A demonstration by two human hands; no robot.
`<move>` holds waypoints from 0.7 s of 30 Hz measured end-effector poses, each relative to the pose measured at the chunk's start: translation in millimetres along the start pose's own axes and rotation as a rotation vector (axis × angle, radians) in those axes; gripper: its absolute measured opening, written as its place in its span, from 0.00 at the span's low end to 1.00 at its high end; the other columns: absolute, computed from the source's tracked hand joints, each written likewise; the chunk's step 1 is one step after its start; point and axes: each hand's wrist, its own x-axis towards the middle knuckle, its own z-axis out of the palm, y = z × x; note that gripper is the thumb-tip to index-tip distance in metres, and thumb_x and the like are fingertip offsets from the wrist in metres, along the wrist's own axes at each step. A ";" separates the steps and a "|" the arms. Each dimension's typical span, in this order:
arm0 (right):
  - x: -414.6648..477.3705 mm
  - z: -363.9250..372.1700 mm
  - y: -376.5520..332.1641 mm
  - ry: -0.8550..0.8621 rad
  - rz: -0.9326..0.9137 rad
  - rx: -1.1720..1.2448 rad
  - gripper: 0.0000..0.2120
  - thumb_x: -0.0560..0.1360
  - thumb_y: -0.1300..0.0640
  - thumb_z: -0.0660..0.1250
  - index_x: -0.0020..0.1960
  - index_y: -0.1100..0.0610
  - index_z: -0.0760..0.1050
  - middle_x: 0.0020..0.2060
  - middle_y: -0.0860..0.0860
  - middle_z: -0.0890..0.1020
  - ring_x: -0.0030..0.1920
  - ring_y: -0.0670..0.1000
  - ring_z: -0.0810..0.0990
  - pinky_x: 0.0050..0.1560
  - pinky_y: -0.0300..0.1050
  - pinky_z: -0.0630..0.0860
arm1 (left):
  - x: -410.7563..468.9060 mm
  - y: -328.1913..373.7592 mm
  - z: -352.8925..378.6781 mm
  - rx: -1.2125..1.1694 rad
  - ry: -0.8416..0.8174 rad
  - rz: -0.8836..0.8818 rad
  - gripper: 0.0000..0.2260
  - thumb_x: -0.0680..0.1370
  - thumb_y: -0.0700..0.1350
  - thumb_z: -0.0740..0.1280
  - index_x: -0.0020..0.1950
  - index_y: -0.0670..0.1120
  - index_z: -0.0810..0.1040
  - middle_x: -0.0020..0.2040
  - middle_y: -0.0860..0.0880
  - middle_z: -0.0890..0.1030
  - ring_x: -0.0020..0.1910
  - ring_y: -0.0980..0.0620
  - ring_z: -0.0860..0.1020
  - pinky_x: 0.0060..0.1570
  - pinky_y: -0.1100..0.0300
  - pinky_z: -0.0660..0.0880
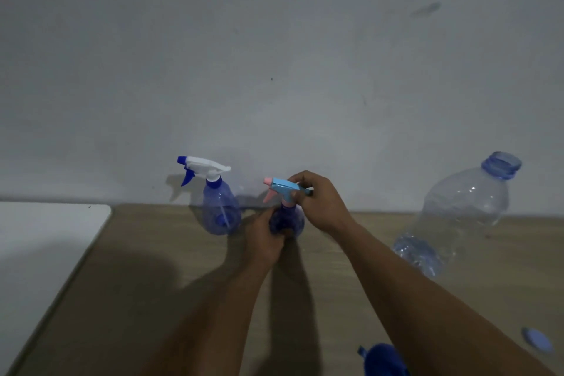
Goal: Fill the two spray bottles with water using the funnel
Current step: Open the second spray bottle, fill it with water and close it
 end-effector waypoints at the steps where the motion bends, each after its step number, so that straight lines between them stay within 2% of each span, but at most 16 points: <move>1: 4.3 3.6 1.5 0.011 0.002 0.009 0.07 0.78 0.64 0.68 0.53 0.55 0.81 0.48 0.51 0.84 0.50 0.54 0.82 0.53 0.52 0.81 | 4.8 -4.6 2.4 0.008 0.007 0.003 0.18 0.71 0.38 0.76 0.61 0.45 0.80 0.53 0.46 0.84 0.53 0.47 0.81 0.51 0.63 0.72; 3: 10.5 8.1 2.8 0.035 -0.001 0.018 0.07 0.79 0.63 0.67 0.54 0.54 0.81 0.50 0.51 0.84 0.51 0.53 0.82 0.53 0.50 0.81 | 13.0 -10.7 6.9 0.018 0.005 0.019 0.18 0.73 0.36 0.72 0.62 0.44 0.79 0.56 0.46 0.82 0.56 0.47 0.79 0.51 0.69 0.71; 4: 13.4 9.3 2.4 0.044 -0.006 0.017 0.07 0.80 0.62 0.67 0.54 0.54 0.80 0.50 0.50 0.84 0.51 0.53 0.82 0.53 0.49 0.81 | 16.8 -11.6 8.8 -0.034 -0.010 -0.003 0.16 0.75 0.34 0.69 0.62 0.43 0.78 0.58 0.44 0.81 0.58 0.45 0.78 0.52 0.68 0.72; 6: 18.4 10.6 1.9 0.055 -0.013 0.017 0.08 0.80 0.63 0.66 0.55 0.54 0.81 0.52 0.50 0.84 0.52 0.53 0.82 0.56 0.51 0.80 | 21.5 -15.4 13.0 -0.079 -0.015 -0.017 0.13 0.77 0.30 0.65 0.61 0.37 0.76 0.58 0.39 0.80 0.60 0.41 0.77 0.55 0.59 0.77; 7: 19.4 10.8 1.9 0.058 -0.010 0.018 0.09 0.80 0.63 0.66 0.57 0.54 0.81 0.53 0.50 0.84 0.54 0.52 0.82 0.58 0.51 0.80 | 22.4 -17.6 13.0 -0.089 -0.011 0.001 0.13 0.76 0.30 0.66 0.61 0.36 0.76 0.57 0.39 0.80 0.58 0.42 0.78 0.56 0.56 0.78; 10: 16.3 7.7 2.1 0.059 0.016 -0.020 0.14 0.79 0.62 0.68 0.63 0.53 0.79 0.60 0.50 0.82 0.60 0.51 0.79 0.63 0.49 0.78 | 21.5 -16.8 12.7 -0.104 -0.049 -0.017 0.19 0.73 0.33 0.72 0.63 0.42 0.77 0.58 0.48 0.81 0.56 0.53 0.77 0.58 0.66 0.76; 11: 13.8 6.0 1.8 0.058 0.025 -0.036 0.16 0.79 0.62 0.69 0.65 0.51 0.78 0.63 0.51 0.80 0.62 0.51 0.78 0.64 0.47 0.77 | 21.0 -14.9 11.4 -0.109 -0.067 -0.029 0.21 0.73 0.35 0.73 0.65 0.43 0.76 0.60 0.49 0.80 0.58 0.52 0.77 0.60 0.65 0.74; 13: 7.3 1.1 -0.4 0.063 0.042 -0.067 0.20 0.78 0.61 0.70 0.68 0.49 0.74 0.67 0.50 0.77 0.65 0.51 0.76 0.63 0.44 0.75 | 19.5 -10.7 8.1 -0.126 -0.067 -0.064 0.22 0.72 0.35 0.73 0.65 0.43 0.76 0.61 0.48 0.79 0.60 0.50 0.76 0.63 0.54 0.74; 14: 2.9 -2.3 -1.7 0.070 0.044 -0.089 0.22 0.77 0.60 0.71 0.69 0.48 0.73 0.69 0.50 0.75 0.66 0.50 0.75 0.63 0.42 0.73 | 18.4 -8.4 7.2 -0.120 -0.050 -0.078 0.20 0.72 0.35 0.73 0.63 0.42 0.76 0.59 0.47 0.80 0.59 0.49 0.77 0.63 0.51 0.74; 17: -16.5 -14.2 -8.3 0.084 0.030 -0.166 0.23 0.78 0.61 0.70 0.71 0.48 0.71 0.69 0.49 0.75 0.66 0.49 0.74 0.60 0.38 0.71 | 4.8 -4.2 0.0 0.008 -0.018 -0.068 0.10 0.76 0.37 0.70 0.57 0.41 0.78 0.54 0.45 0.81 0.52 0.49 0.78 0.59 0.52 0.74; 19: -33.7 -22.1 -13.3 0.077 0.020 -0.234 0.20 0.79 0.59 0.68 0.70 0.49 0.72 0.67 0.49 0.76 0.64 0.49 0.76 0.60 0.39 0.72 | -8.7 -2.2 -8.0 0.084 -0.017 -0.096 0.13 0.76 0.40 0.71 0.60 0.42 0.77 0.56 0.46 0.79 0.55 0.47 0.77 0.58 0.55 0.74; 21: -53.4 -30.3 -18.5 0.051 0.032 -0.288 0.18 0.80 0.57 0.68 0.69 0.50 0.72 0.65 0.50 0.78 0.62 0.50 0.77 0.59 0.41 0.73 | -23.4 2.7 -15.0 0.205 -0.064 -0.103 0.11 0.77 0.43 0.70 0.58 0.45 0.77 0.55 0.48 0.81 0.53 0.49 0.78 0.54 0.58 0.74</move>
